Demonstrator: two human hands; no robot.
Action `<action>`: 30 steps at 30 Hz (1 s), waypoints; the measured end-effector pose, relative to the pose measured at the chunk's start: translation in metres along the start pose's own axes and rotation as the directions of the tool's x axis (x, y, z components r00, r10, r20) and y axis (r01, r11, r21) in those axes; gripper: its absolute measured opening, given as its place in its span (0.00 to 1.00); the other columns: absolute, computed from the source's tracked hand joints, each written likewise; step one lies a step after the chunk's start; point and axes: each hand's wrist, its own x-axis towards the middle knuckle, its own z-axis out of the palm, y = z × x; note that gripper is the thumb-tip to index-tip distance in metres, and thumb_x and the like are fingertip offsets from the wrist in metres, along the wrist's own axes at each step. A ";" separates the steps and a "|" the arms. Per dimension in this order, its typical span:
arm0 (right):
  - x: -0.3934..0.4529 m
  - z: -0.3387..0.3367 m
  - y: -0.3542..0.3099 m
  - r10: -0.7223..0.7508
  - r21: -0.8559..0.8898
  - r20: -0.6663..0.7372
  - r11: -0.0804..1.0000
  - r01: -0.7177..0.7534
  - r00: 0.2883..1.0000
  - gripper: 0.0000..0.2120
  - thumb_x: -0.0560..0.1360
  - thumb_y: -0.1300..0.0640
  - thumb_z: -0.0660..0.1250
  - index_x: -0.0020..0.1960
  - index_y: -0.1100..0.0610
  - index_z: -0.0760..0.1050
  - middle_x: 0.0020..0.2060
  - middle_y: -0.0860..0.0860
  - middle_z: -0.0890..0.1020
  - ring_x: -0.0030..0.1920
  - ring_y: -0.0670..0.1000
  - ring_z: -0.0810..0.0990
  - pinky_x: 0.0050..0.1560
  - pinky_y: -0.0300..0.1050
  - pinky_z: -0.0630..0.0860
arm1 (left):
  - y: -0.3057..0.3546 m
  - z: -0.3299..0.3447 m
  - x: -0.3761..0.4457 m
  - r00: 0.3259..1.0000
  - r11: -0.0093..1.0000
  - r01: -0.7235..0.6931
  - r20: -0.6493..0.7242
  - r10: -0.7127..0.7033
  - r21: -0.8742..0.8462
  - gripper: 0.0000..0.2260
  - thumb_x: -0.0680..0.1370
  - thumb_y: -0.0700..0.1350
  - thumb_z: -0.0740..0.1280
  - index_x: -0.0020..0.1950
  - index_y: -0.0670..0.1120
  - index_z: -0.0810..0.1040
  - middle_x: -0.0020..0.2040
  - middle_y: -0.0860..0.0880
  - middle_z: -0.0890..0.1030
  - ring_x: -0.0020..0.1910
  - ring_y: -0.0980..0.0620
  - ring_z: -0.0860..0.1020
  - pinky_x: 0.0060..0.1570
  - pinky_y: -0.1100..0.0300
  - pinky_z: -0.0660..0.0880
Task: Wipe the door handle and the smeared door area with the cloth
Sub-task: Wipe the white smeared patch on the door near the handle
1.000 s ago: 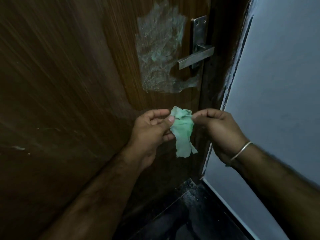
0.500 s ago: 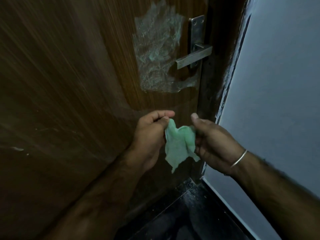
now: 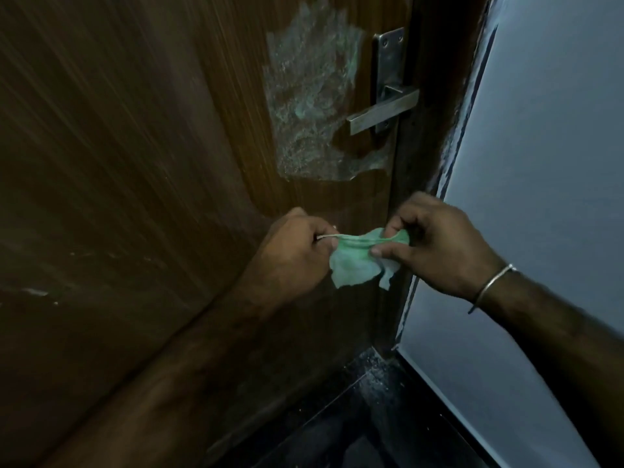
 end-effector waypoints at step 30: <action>0.004 0.020 -0.037 -0.024 0.253 -0.104 0.966 0.049 0.994 0.16 0.76 0.57 0.64 0.64 0.51 0.70 0.50 0.42 0.81 0.48 0.37 0.80 0.45 0.30 0.78 | 0.023 0.017 0.011 0.915 0.144 0.339 0.290 -0.279 -0.930 0.10 0.80 0.43 0.60 0.56 0.43 0.79 0.50 0.42 0.86 0.47 0.48 0.85 0.41 0.56 0.81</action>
